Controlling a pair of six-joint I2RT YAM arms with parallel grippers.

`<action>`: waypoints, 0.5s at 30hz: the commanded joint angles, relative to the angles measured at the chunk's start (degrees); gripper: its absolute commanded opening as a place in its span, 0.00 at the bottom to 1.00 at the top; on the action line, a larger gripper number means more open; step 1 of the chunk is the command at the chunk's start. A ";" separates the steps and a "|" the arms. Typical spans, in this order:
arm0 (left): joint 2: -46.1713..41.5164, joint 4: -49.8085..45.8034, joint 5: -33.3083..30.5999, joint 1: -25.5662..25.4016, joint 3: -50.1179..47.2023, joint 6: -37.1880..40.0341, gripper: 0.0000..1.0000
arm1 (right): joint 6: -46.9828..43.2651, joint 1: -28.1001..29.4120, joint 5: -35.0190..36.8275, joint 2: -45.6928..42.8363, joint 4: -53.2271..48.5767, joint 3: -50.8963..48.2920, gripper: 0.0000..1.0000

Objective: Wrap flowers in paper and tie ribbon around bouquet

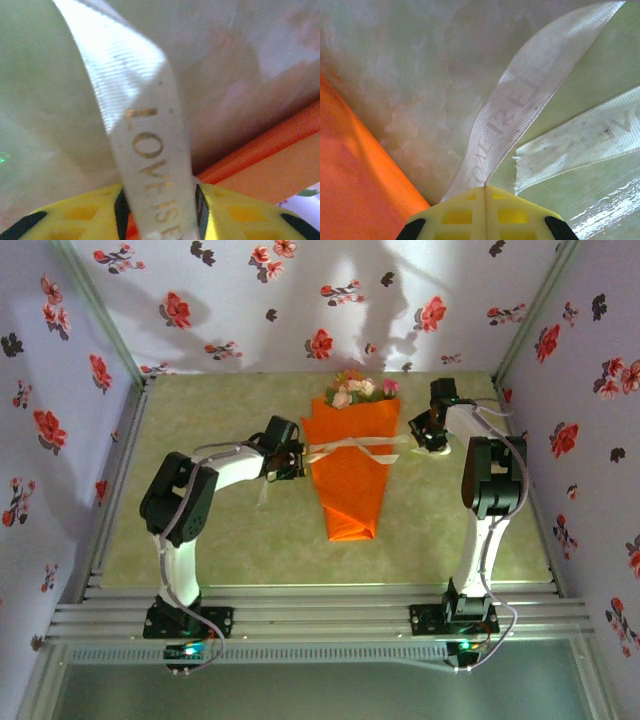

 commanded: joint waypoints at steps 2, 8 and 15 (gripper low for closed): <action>0.53 3.51 -3.83 0.80 0.38 -9.44 0.04 | -0.44 -0.11 -0.11 -2.30 0.35 -0.60 0.00; -5.75 4.05 -4.14 5.91 -4.22 -3.64 0.00 | -1.84 -2.46 1.15 -3.87 0.08 -2.83 0.00; -10.46 4.95 0.14 13.23 -12.39 -0.30 0.00 | -3.39 -5.47 -2.71 -1.16 0.25 -2.69 0.00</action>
